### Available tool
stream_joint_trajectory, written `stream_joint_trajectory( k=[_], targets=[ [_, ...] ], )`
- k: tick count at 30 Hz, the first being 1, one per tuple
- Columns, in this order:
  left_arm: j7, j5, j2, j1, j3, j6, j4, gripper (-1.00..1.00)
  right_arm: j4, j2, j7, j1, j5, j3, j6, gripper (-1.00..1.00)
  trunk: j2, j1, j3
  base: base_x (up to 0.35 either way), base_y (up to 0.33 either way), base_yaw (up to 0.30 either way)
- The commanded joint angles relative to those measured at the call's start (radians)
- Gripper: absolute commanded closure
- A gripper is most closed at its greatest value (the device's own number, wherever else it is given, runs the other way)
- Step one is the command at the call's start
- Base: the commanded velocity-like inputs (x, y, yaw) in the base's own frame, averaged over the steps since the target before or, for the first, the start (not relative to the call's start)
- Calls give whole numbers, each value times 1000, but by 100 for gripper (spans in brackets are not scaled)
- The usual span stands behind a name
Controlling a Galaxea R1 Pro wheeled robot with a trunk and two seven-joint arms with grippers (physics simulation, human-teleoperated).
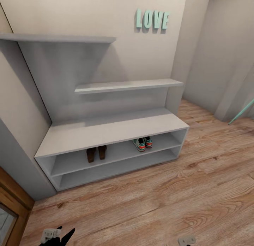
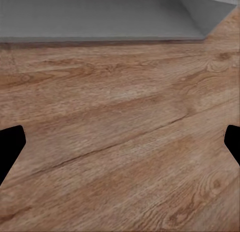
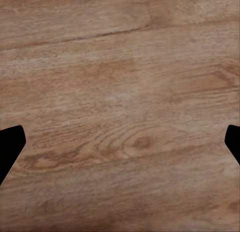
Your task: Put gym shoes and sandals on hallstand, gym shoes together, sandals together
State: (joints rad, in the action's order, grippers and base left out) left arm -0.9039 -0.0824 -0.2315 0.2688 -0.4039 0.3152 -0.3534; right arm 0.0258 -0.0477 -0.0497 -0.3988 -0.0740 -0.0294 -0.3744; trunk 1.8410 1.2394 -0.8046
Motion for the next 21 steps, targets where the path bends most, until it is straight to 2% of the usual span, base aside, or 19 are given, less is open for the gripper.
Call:
stream_joint_trajectory(
  k=[1,7,21],
  targets=[
    [-5,-1,-1,1,-6,3,1,-100,-1,0,1,0,-6,-2,-3,-100,0,0,-1,0,0,0],
    [-1,0,-7,-1,-17,3,1,-100,-1,0,1,1,-6,-2,-3,-100,0,0,-1,0,0,0],
    [66,7,-6,-5,-16,17,2,-100,-1,0,1,1,-6,-2,-3,-100,0,0,-1,0,0,0]
  ],
)
